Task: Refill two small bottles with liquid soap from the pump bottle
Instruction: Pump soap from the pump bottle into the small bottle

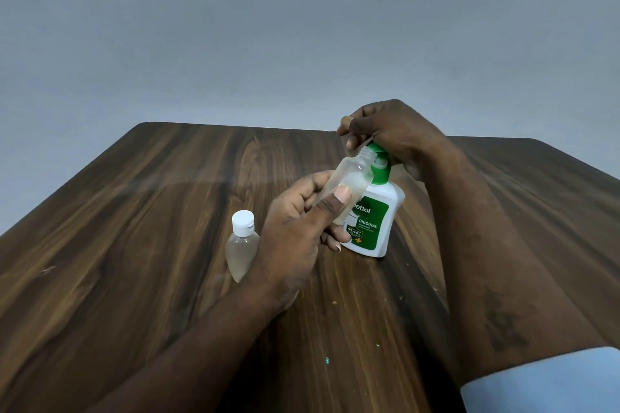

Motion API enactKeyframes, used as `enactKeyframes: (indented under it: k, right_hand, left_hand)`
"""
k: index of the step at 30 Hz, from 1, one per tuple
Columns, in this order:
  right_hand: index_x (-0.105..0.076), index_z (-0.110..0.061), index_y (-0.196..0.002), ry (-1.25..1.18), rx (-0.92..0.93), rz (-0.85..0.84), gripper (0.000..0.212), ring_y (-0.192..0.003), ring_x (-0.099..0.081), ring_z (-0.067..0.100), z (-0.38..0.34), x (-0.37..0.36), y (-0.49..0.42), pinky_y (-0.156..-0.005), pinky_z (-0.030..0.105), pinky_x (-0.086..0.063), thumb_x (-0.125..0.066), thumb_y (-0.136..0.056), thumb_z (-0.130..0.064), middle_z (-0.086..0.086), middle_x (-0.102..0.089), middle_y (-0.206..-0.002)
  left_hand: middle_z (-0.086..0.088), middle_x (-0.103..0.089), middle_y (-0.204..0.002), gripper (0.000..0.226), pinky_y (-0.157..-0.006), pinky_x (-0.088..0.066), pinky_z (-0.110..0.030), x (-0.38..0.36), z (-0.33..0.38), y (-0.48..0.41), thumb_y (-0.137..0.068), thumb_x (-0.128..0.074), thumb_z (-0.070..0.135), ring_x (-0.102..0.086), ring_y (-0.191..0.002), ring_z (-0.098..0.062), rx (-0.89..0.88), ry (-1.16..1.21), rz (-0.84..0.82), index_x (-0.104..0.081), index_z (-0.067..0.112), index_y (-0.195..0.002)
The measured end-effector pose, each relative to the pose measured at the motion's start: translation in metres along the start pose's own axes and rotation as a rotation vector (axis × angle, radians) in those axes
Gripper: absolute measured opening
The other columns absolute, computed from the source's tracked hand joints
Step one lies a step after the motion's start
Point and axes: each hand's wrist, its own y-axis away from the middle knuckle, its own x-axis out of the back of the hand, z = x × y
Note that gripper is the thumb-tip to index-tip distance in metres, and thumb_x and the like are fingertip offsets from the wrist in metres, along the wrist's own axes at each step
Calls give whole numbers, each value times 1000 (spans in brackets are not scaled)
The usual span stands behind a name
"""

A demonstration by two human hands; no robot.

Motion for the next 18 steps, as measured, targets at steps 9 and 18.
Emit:
enactKeyframes:
  k: [9, 18]
  right_hand:
    - [-78, -26, -58, -9, -59, -26, 41, -84, -58, 24, 6, -5, -4, -73, 37, -46, -63, -94, -11, 13, -78, -106]
    - [-73, -14, -76, -51, -7, 13, 21, -65, -52, 15, 3, -1, -1, -55, 27, -36, -70, -95, -23, -5, -59, -61]
  left_hand:
    - [-11, -78, -101, 43, -58, -51, -28, 1, 0, 0, -91, -65, 37, -64, -64, -13, 13, 28, 21, -69, 14, -127]
    - [-8, -79, -99, 43, -58, -54, -25, 1, -1, -1, -91, -65, 37, -66, -66, -13, 8, 32, 10, -68, 15, -128]
